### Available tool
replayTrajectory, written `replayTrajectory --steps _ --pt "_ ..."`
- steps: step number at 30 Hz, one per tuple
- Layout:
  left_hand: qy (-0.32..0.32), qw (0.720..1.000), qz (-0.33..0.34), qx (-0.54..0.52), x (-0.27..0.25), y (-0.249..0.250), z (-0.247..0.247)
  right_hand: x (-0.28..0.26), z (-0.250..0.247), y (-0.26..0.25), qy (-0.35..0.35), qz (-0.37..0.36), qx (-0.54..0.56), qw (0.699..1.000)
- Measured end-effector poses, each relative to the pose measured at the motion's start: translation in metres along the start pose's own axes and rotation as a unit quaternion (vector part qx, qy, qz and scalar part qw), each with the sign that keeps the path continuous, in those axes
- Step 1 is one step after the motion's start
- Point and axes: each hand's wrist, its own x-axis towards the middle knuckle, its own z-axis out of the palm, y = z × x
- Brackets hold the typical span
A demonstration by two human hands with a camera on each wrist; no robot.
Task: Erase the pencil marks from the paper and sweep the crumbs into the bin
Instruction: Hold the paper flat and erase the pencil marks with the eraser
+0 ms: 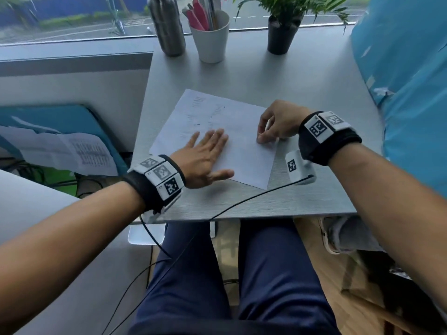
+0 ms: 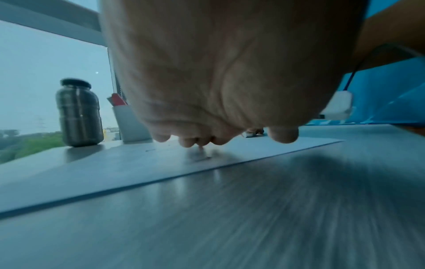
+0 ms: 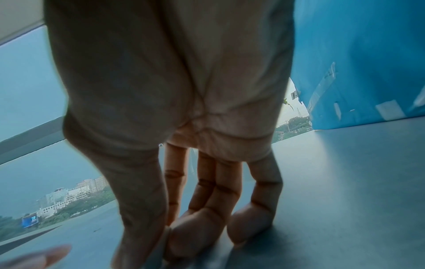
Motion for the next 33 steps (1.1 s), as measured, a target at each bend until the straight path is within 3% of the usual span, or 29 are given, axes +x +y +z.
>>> replayTrajectory --steps 3,6,8,13,15,21,24,30,33 --pt "0.039 0.990 0.138 0.007 -0.004 0.031 0.003 0.001 -0.001 0.000 -0.004 -0.004 0.000 1.000" --pt "-0.010 0.972 0.237 -0.002 -0.007 0.055 0.014 0.000 -0.001 -0.001 -0.004 -0.001 -0.004 1.000" --pt "-0.032 0.976 0.217 -0.013 -0.004 0.043 0.015 0.000 -0.002 -0.001 -0.003 0.001 -0.006 1.000" --pt "-0.042 0.997 0.019 -0.069 0.011 -0.037 0.001 -0.003 -0.002 -0.002 0.004 0.002 -0.006 1.000" --pt "-0.045 0.995 -0.015 -0.092 0.012 -0.060 -0.005 -0.005 -0.003 -0.004 0.008 0.004 -0.009 1.000" --pt "0.056 0.982 -0.008 -0.181 0.006 -0.075 -0.013 -0.005 0.000 -0.017 0.011 0.014 -0.043 0.999" --pt "0.089 0.982 -0.016 -0.168 0.008 -0.067 -0.011 -0.006 0.005 -0.040 0.047 -0.025 -0.052 0.997" --pt "0.052 0.992 -0.017 -0.114 0.008 -0.060 -0.009 -0.003 0.033 -0.080 0.087 -0.145 -0.031 0.985" --pt "0.036 0.994 -0.013 -0.099 0.009 -0.064 -0.012 0.007 0.043 -0.080 0.123 -0.143 -0.025 0.982"
